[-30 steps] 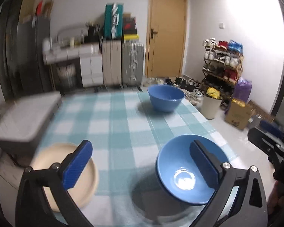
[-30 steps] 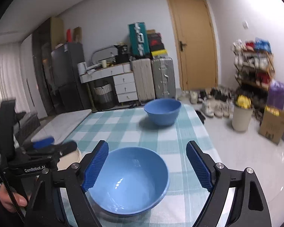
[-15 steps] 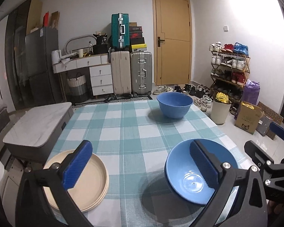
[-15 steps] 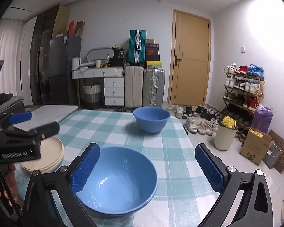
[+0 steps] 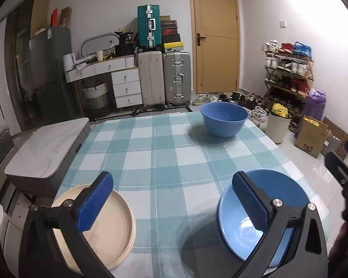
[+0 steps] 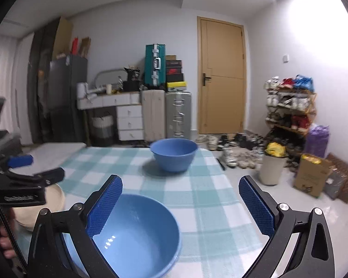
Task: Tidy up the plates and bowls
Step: 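Raise both tools and move them toward the last blue bowl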
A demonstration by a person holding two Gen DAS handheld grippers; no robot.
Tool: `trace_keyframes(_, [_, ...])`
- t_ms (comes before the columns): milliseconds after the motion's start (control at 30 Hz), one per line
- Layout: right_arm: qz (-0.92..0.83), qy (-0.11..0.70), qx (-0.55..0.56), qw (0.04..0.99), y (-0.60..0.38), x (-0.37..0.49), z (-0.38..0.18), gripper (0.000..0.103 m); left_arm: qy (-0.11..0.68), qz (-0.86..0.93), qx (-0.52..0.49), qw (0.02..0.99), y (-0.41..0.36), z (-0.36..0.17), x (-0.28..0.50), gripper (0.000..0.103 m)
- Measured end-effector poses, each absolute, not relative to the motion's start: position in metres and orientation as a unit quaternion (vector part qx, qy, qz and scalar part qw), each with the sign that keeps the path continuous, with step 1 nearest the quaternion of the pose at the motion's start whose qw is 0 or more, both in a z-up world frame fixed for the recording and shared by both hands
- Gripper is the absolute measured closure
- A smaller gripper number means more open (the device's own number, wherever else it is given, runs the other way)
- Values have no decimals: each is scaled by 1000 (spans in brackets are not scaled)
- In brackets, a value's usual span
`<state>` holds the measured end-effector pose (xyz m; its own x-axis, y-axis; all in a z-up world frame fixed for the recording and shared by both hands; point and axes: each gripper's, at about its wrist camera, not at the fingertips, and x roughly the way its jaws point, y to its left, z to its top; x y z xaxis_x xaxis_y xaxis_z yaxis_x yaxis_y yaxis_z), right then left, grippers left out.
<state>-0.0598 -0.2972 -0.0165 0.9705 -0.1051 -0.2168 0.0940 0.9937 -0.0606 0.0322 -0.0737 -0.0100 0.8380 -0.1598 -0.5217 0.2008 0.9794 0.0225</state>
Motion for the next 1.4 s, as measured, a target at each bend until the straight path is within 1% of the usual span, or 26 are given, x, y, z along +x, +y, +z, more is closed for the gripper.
trace_keyframes(133, [-25, 127, 3, 992, -307, -51, -16, 1, 283, -84, 19, 955, -67, -13, 42, 0])
trace_keyframes(333, [-54, 136, -8, 989, -313, -42, -20, 1, 295, -78, 39, 952, -74, -11, 50, 0])
trace_keyframes(467, [-36, 143, 5, 989, -315, -40, -20, 1, 306, -81, 44, 948, -83, -3, 51, 0])
trace_keyframes(633, [-32, 133, -13, 991, -310, -50, -11, 1, 305, -77, 46, 948, -90, 10, 44, 0])
trace_keyframes(700, [-30, 131, -12, 991, -309, -54, -6, 1, 320, -71, 47, 944, -93, 18, 43, 0])
trace_keyframes(767, [-28, 128, -7, 991, -309, -59, 2, 1, 321, -77, 43, 943, -95, 31, 40, 0])
trace_keyframes(900, [5, 116, 22, 993, -312, -69, 29, 1, 287, -84, 48, 953, -102, 61, 32, 0])
trace_keyframes(1033, [-19, 90, 6, 996, -312, -73, 65, 1, 292, -117, 47, 948, -107, 80, 45, 0])
trace_keyframes(1100, [-29, 99, 18, 994, -320, -63, 82, 1, 288, -120, 45, 949, -108, 87, 52, 0])
trace_keyframes(1167, [-23, 105, 39, 993, -330, -54, 95, 1, 265, -111, 60, 956, -113, 93, 60, 0])
trace_keyframes(1267, [-21, 118, 37, 992, -335, -34, 107, 1, 258, -101, 75, 958, -121, 94, 79, 0])
trace_keyframes(1400, [-11, 155, 41, 987, -344, 5, 112, 1, 285, -106, 58, 951, -129, 81, 115, 0])
